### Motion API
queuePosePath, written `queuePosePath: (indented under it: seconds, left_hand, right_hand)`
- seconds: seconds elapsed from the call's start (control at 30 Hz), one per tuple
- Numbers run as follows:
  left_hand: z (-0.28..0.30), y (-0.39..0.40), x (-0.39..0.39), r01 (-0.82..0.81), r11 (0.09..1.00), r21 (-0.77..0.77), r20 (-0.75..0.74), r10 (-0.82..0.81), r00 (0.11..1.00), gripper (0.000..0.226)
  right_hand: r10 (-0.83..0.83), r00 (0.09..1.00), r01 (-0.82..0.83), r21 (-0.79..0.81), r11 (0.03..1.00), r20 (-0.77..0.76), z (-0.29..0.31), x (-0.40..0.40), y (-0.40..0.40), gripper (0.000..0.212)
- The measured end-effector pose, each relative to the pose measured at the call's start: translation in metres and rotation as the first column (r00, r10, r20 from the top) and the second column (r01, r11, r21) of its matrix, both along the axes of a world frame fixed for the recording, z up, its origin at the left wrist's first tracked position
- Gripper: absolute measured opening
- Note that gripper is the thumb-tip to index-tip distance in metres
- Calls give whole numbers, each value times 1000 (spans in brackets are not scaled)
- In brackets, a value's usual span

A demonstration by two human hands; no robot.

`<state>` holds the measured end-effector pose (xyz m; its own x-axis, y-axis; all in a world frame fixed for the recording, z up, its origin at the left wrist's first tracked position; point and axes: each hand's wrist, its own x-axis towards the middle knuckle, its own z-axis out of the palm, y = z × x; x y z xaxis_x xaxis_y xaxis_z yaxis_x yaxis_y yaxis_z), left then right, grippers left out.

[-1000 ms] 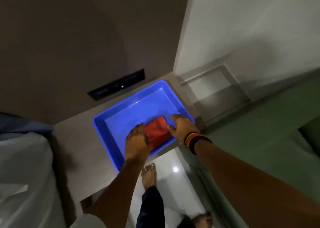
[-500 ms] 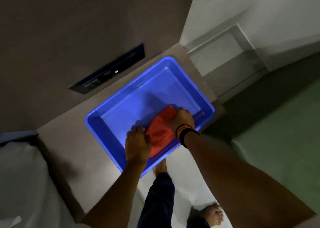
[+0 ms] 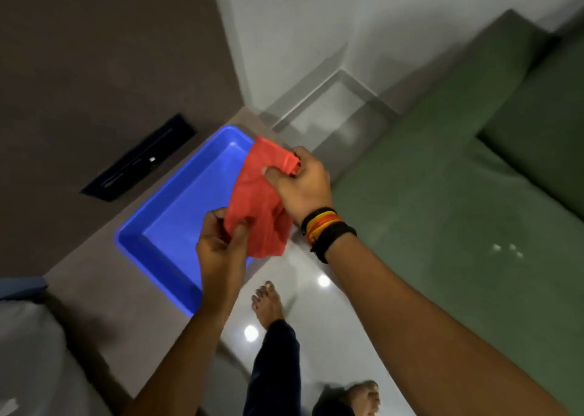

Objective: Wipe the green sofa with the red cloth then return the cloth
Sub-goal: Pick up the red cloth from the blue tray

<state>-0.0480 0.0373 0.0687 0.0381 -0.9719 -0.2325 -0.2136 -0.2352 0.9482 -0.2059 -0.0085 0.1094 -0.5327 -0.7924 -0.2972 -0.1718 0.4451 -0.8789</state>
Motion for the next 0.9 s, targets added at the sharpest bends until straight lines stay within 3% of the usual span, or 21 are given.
queuePosePath:
  seconds: [0.1,0.27,0.47,0.57,0.63,0.7,0.73,0.8,0.9]
  left_hand:
    - [30,42,-65,49,998,-27,-45,-51,998,26]
    - [29,127,-167,244,968,65,-87,-238,967,18]
    - [-11,201,-242,538,776,329,-74,-546,834,22]
    - [-45,215,-255,633,673,382,-23,-678,735,23]
    - [-68,211,-261,688,665,291,156,-743,651,18]
    - [-90,195,-270,743,649,164,397,-733,553,20]
    - [-102,183,-276,764,639,89,499,-693,521,24]
    - [-129,155,-294,816,573,-80,642,-596,482,31]
    - [-173,111,-339,907,369,-205,733,-555,392,45]
  right_hand:
    - [-217,976,216,-95,972,5,30,-52,56,24]
    - [-510,860,506,-116,855,-15,20,-152,162,46]
    - [-613,780,623,61,780,-128,-40,-222,255,51]
    - [-572,807,589,117,800,-147,-77,-244,279,41]
    - [-528,838,544,135,828,-135,-98,-259,286,40]
    - [-446,869,484,177,857,-216,-121,-267,289,65]
    - [-377,878,443,203,873,-295,-133,-269,290,79]
    - [-196,862,351,271,896,-467,-160,-263,290,89]
    - [130,798,181,439,880,-588,-198,-246,281,76]
